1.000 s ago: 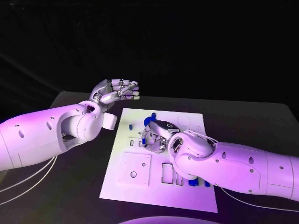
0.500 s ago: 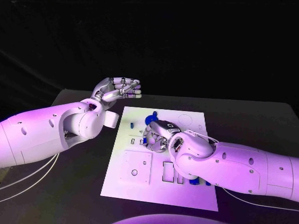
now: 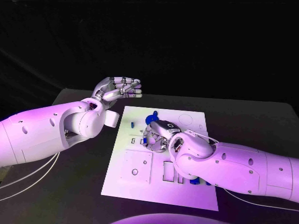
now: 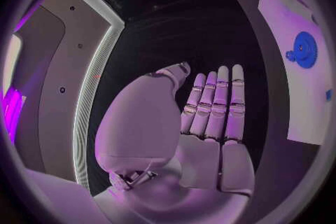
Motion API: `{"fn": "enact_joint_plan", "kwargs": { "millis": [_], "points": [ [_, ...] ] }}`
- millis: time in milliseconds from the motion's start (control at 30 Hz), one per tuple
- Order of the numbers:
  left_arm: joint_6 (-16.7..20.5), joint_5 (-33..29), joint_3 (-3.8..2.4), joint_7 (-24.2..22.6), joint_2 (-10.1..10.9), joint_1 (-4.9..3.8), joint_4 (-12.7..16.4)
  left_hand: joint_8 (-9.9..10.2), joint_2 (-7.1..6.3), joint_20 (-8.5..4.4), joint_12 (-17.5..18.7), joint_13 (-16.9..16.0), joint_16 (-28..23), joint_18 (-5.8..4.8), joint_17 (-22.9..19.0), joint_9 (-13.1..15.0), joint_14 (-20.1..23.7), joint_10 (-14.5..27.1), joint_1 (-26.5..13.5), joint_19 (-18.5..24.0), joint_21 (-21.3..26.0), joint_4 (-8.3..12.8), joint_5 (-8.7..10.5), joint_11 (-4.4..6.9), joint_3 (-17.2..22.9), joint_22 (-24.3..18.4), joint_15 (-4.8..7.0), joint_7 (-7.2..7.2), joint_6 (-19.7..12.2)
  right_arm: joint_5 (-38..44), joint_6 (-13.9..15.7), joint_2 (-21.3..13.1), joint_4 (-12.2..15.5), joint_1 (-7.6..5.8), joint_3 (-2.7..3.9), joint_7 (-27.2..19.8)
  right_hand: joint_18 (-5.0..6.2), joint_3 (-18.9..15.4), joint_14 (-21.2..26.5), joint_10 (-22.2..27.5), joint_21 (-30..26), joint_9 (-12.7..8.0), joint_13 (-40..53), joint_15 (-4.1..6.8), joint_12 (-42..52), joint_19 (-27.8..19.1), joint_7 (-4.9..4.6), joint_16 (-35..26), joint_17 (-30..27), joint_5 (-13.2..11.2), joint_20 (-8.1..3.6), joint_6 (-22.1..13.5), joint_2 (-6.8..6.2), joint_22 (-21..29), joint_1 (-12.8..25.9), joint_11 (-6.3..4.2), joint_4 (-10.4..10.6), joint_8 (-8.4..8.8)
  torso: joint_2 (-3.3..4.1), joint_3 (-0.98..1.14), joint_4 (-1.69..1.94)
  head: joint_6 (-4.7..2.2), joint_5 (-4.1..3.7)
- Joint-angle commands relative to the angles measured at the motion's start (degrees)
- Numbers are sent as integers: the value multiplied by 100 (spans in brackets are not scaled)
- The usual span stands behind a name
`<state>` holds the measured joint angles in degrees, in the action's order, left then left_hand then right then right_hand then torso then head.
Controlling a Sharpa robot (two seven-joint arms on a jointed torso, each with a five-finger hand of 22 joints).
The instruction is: Assemble the parts on the task board
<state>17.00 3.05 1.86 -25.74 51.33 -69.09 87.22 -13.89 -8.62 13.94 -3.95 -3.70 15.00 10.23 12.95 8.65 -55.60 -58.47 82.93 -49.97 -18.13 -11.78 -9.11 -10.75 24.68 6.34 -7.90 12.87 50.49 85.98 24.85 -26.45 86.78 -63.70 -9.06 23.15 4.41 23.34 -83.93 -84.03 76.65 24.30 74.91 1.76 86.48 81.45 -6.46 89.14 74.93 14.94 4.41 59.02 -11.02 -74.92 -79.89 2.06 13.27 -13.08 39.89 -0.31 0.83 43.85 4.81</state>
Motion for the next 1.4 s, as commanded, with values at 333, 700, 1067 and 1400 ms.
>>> {"fn": "enact_joint_plan", "kwargs": {
  "millis": [333,700,1067,1400],
  "points": [
    [-117,9,-4,-20,-8,-4,-5,23,8,45,23,-5,-23,25,10,-7,6,-19,-66,-2,26,-7,24,-6,39,-7,-33,112,-49,65,-149,-3,-21,31,-21,12,-67,37,-533,-310,-34,-2,1101,25,-47,2,-2,6,1136,25,-28,-57,-39,-234,56,-22,2,1,2,6,-2,15,6],
    [-122,9,-3,-15,-7,-4,-8,23,8,45,23,-5,-23,25,10,-7,6,-19,-66,-2,26,-7,24,-6,39,-7,-33,112,-49,90,-191,-22,-14,33,-21,32,-65,37,-532,-303,-42,-4,1094,20,-55,-2,-10,5,1131,25,-25,-74,-72,-229,65,-15,-9,6,4,5,-4,21,6],
    [-127,9,-3,-11,-8,-4,-14,23,8,45,23,-5,-23,25,10,-7,6,-19,-66,-2,26,-7,24,-6,39,-7,-33,112,-49,111,-162,-30,-1,39,-21,33,-63,31,-530,-288,-58,-9,1075,8,-75,-8,-27,2,1121,24,-17,-109,-132,-220,93,-1,-21,20,5,5,-2,26,2],
    [-130,9,-2,1,-6,-4,-21,24,4,46,25,-5,-35,25,22,-8,6,-18,-88,-2,29,-6,26,-5,45,-15,-33,110,-52,115,-71,-29,-6,39,-22,-1,-57,-4,-526,-238,-97,-41,1015,-32,-139,-26,-84,-3,1105,25,14,-238,-240,-199,195,49,5,84,6,4,0,24,-4]
  ]
}}
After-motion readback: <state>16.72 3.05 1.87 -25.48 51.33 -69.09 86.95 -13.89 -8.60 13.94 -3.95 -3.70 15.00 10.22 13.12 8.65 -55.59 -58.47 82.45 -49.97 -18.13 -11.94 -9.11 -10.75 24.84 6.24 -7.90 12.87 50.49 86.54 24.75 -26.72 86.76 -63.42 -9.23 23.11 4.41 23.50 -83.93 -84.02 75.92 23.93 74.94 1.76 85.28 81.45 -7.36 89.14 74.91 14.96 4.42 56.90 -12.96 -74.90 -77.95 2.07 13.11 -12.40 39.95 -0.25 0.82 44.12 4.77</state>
